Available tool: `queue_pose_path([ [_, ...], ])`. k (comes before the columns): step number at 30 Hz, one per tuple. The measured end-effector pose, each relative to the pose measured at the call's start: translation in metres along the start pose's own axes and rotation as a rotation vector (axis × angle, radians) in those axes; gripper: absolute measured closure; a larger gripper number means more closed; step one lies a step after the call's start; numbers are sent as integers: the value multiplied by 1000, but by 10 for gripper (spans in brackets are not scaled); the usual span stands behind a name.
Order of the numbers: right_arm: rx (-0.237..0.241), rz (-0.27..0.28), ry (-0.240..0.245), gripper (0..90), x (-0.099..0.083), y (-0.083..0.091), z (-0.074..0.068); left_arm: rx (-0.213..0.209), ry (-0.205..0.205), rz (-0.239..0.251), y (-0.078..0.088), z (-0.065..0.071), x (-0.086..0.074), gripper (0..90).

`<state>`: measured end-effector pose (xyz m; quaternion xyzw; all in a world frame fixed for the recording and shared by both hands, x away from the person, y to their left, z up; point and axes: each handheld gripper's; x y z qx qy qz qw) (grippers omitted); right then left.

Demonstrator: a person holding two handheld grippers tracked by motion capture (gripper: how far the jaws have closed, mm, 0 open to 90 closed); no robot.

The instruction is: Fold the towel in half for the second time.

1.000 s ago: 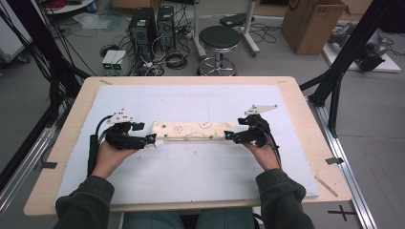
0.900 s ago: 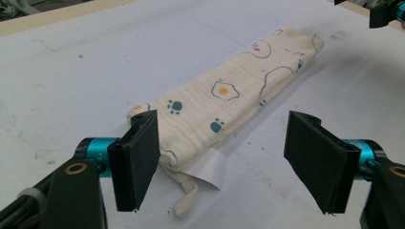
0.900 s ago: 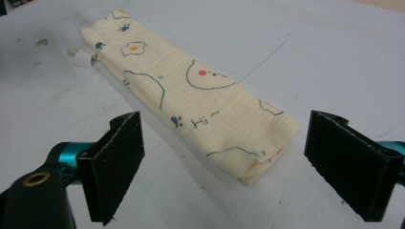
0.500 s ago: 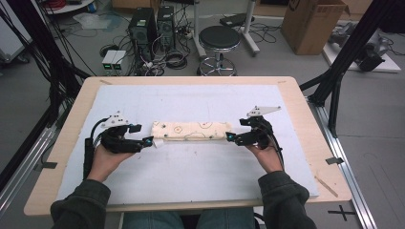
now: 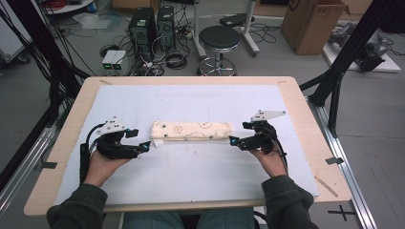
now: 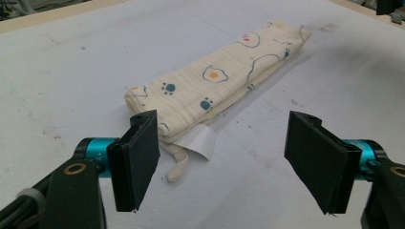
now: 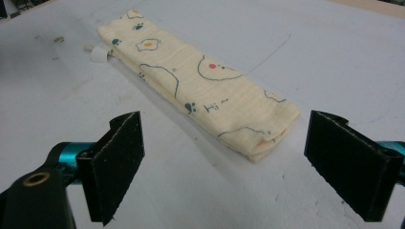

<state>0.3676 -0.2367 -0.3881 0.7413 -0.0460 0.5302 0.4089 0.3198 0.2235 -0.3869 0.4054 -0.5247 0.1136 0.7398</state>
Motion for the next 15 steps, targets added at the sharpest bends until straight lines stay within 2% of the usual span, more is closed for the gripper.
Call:
queue_pose_path([
  [15, -4, 0, 8, 126, -12, 12, -4, 8, 3, 2, 11, 5, -12, 270],
])
Point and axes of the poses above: each handheld gripper's, and its own axes: y roughly backward along the jaws, x roughly out of its top, z roughly to its right, and after that the axes turned 1 degree about y, right-handed
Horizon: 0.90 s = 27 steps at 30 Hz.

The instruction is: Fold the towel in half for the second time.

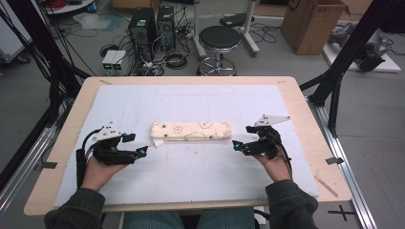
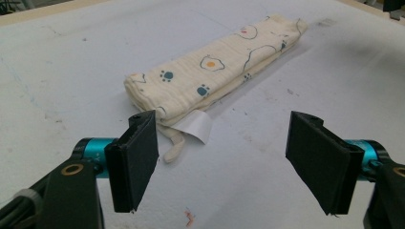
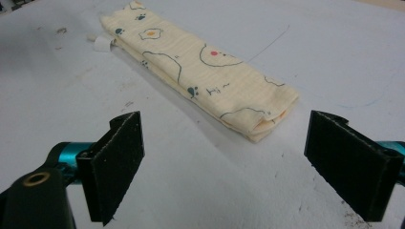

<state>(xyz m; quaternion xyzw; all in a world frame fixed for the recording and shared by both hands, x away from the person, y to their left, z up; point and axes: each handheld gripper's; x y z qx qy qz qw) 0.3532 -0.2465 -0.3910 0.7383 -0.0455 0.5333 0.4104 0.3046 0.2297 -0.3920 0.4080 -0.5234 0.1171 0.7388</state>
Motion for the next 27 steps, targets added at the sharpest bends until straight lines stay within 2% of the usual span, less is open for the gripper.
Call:
queue_pose_path([
  [9, -3, -1, 3, 125, -9, 6, -2, 6, -6, -4, 6, 2, -7, 262],
  [27, -16, 3, -22, 126, -28, 21, -2, 22, -5, -8, 15, 7, -22, 255],
])
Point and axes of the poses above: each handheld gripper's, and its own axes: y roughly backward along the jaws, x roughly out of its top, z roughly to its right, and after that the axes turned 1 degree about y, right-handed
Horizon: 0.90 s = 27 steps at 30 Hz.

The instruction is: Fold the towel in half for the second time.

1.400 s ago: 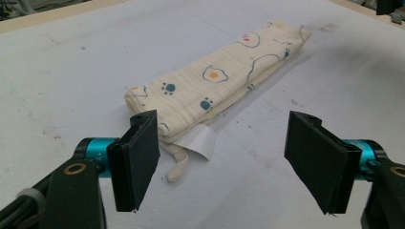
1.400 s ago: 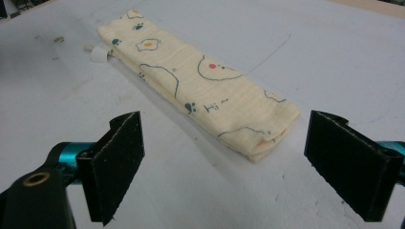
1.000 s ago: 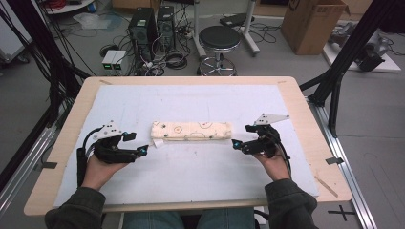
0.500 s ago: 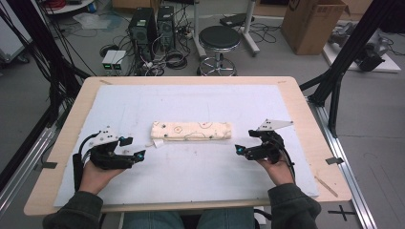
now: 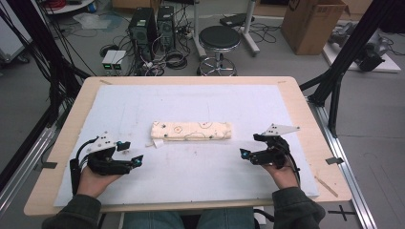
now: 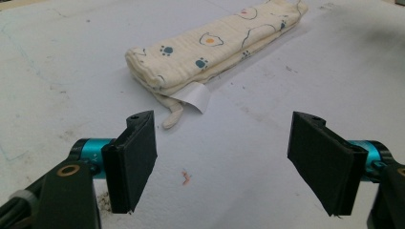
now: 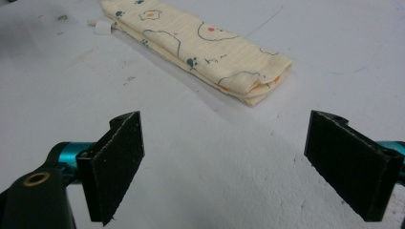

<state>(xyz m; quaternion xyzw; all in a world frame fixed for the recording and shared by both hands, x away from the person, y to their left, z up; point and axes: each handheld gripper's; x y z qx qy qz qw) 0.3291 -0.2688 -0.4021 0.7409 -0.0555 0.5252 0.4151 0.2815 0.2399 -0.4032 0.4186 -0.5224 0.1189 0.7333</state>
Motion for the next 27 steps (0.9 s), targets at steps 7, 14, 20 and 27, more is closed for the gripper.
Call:
queue_pose_path([
  [7, -12, 3, 7, 126, -8, 6, 1, 6, -4, 4, 5, 1, -4, 253],
  [14, -19, -1, -8, 126, -16, 11, 2, 16, -6, 12, 12, 1, -9, 252],
  [20, -23, 2, -5, 125, -21, 15, 1, 26, -5, 7, 17, 2, -15, 250],
  [27, -35, 13, -11, 125, -28, 25, -1, 35, -9, 4, 23, 4, -20, 250],
])
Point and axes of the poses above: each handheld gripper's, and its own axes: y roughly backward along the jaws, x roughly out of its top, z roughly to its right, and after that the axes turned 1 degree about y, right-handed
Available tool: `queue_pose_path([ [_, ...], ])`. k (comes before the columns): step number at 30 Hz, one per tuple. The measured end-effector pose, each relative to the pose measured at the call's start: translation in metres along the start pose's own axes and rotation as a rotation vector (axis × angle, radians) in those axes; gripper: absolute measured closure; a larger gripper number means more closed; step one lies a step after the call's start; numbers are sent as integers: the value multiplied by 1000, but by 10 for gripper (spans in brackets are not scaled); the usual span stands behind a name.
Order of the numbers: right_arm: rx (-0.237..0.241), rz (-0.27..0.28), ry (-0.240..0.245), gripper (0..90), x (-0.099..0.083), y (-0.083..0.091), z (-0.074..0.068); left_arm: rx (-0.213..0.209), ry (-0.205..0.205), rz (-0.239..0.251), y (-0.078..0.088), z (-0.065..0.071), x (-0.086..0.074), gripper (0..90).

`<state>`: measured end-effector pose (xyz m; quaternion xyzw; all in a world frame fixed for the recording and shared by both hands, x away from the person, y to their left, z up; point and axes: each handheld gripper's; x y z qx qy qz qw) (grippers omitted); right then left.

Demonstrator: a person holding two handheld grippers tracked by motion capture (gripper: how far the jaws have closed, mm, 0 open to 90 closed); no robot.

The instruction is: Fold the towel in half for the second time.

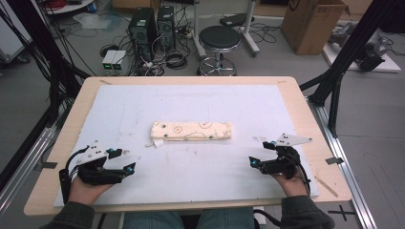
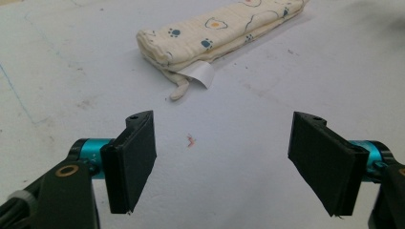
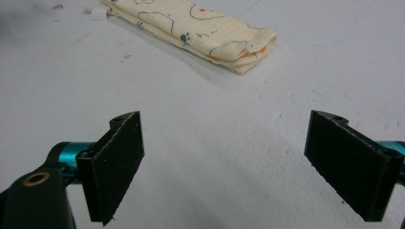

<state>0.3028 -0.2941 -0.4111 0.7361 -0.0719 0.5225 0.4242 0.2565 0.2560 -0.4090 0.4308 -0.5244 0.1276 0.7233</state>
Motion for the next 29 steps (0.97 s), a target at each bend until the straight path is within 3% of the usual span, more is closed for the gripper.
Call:
queue_pose_path([
  [17, -16, 13, -26, 123, -18, 19, -4, 9, 4, -7, 9, 8, -10, 249],
  [29, -19, -1, 4, 122, -18, 13, -7, 17, 0, -6, 7, 7, -12, 247],
])
Point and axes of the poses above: each handheld gripper's, and its own axes: y roughly backward along the jaws, x roughly out of its top, z roughly to its right, and after that the axes turned 1 degree about y, right-handed
